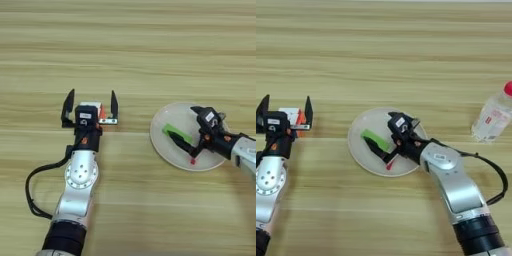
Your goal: Move the objects on the table
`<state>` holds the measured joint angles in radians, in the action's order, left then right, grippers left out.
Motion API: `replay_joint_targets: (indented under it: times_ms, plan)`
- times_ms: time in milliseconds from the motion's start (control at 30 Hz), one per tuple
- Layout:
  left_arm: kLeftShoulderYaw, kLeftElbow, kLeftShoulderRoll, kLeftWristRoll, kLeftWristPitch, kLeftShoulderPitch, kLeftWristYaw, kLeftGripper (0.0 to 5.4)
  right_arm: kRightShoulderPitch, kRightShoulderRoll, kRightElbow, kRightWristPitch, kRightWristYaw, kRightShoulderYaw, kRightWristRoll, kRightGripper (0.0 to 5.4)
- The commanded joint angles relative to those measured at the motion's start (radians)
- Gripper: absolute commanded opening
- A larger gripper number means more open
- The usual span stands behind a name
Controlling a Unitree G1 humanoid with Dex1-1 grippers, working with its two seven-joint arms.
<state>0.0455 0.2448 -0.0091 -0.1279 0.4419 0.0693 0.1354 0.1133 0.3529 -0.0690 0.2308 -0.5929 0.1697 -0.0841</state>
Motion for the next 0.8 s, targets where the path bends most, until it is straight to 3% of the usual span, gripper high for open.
replay_joint_targets:
  times_ms: [33, 800]
  plan:
    - [0.004, -0.014, -0.006, -0.012, -0.011, -0.008, 0.005, 5.39, -0.002, 0.014, -0.008, 0.02, -0.017, 0.016, 0.004, 5.4]
    - [0.008, -0.03, -0.015, -0.028, -0.019, -0.017, 0.009, 5.39, 0.051, -0.001, 0.094, 0.09, -0.026, 0.054, 0.024, 5.4]
